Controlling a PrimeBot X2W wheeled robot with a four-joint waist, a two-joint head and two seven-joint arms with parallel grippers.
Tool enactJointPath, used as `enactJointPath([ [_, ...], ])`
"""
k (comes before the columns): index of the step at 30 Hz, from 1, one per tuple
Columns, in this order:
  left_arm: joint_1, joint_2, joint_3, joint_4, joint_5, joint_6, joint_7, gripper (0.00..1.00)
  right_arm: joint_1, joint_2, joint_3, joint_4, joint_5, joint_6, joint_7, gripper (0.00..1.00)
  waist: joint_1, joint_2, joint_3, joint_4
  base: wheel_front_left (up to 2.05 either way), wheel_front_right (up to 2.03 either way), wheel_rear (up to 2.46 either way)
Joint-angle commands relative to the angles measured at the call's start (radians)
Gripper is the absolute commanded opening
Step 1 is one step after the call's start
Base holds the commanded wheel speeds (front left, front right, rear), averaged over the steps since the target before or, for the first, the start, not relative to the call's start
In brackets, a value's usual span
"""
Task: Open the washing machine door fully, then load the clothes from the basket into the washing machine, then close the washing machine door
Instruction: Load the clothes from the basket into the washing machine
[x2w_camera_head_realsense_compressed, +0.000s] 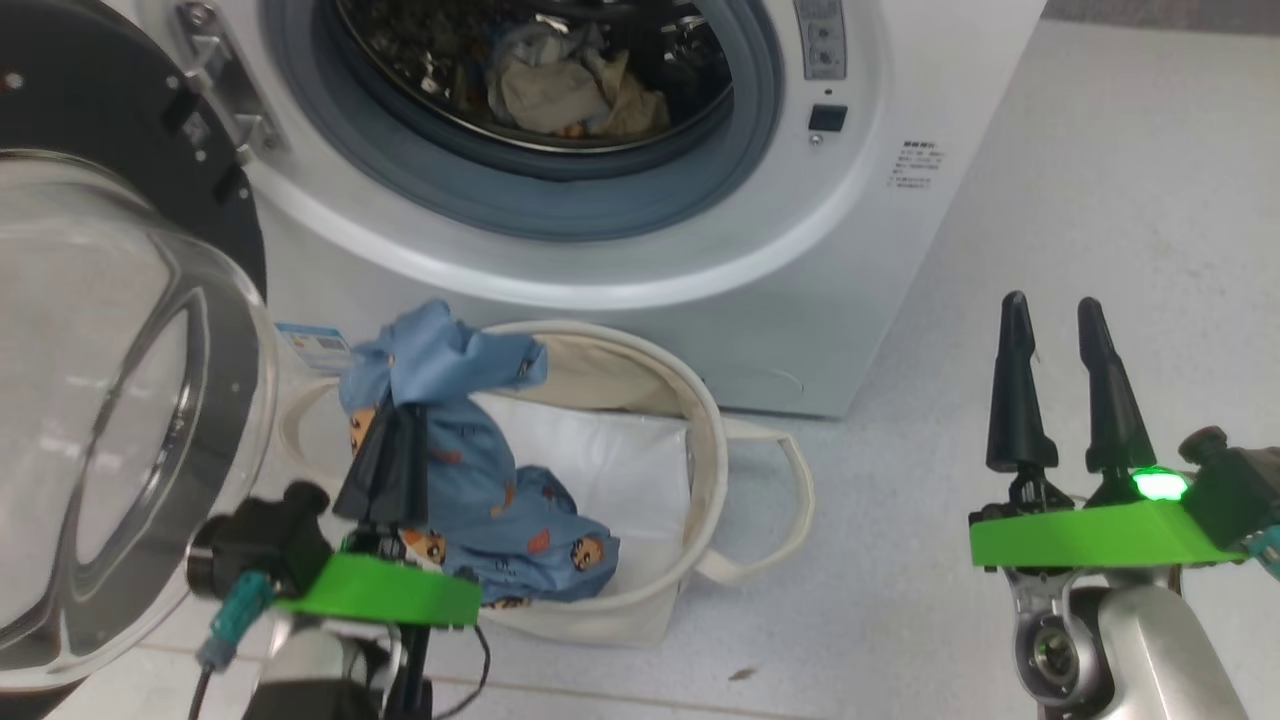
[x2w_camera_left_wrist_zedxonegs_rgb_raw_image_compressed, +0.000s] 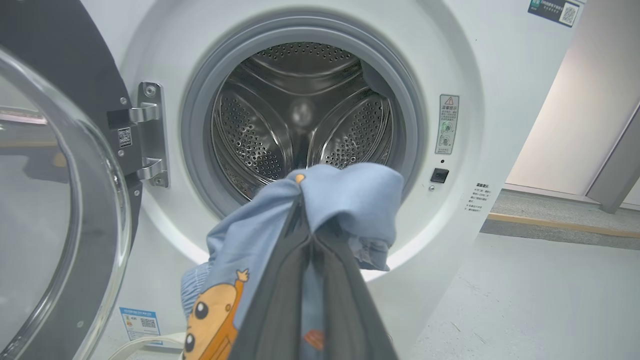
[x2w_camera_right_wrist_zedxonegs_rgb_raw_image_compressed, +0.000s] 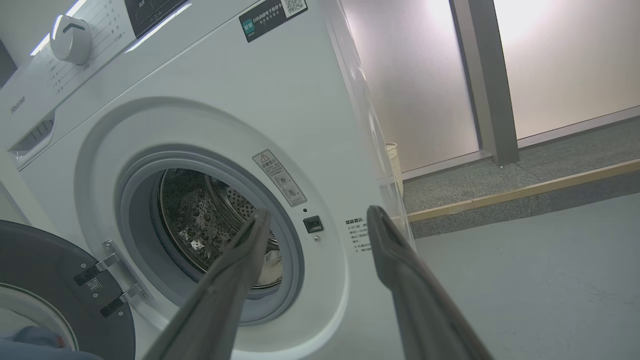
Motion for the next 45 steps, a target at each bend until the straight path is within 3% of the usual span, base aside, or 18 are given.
enactJointPath([
  [1,-0.067,0.016,0.031,-0.036,-0.008,-0.004,-0.005,0.0,-0.027,0.002,0.023,-0.041,-0.011,0.0,-0.005,1.0,0.0001,0.0,0.028,-0.012,0.0,0.0,0.0],
  [7,-0.232,0.016,0.076,0.019,-0.02,-0.018,-0.005,0.0,-0.066,0.002,0.02,-0.072,-0.032,0.0,-0.005,1.0,0.0001,0.0,0.158,-0.053,0.0,0.0,0.0],
  [14,-0.526,0.024,0.188,0.181,-0.035,-0.046,-0.005,0.0,-0.118,0.002,-0.005,-0.123,-0.046,0.0,-0.005,1.0,0.0001,0.0,0.33,-0.109,0.0,0.0,0.0],
  [23,-0.878,0.094,0.258,0.388,-0.017,-0.063,-0.005,0.0,-0.17,0.002,-0.017,-0.156,-0.04,0.0,-0.005,1.0,0.0001,0.0,0.5,-0.173,0.0,0.0,0.0],
  [32,-1.164,0.148,0.256,0.51,0.023,-0.069,-0.005,0.0,-0.209,0.002,-0.011,-0.183,0.001,0.0,-0.005,1.0,0.0001,0.0,0.631,-0.238,0.0,0.0,0.0],
  [42,-1.311,0.16,0.237,0.615,0.093,-0.056,-0.005,0.0,-0.224,0.002,0.015,-0.187,0.024,0.0,-0.005,1.0,0.0001,0.0,0.686,-0.276,0.0,0.0,0.0],
  [43,-1.314,0.161,0.226,0.653,0.107,-0.053,-0.005,0.85,-0.223,0.002,0.017,-0.185,0.024,0.0,-0.005,1.0,0.0001,0.0,0.686,-0.276,0.0,0.0,0.0],
  [44,-1.323,0.163,0.214,0.683,0.118,-0.054,-0.005,1.0,-0.223,0.002,0.019,-0.184,0.024,0.0,-0.005,1.0,0.0001,0.0,0.686,-0.276,0.0,0.0,0.0],
  [45,-1.332,0.165,0.211,0.693,0.123,-0.053,-0.005,1.0,-0.223,0.002,0.02,-0.184,0.025,0.0,-0.005,1.0,0.0001,0.0,0.687,-0.275,0.0,0.0,0.0],
])
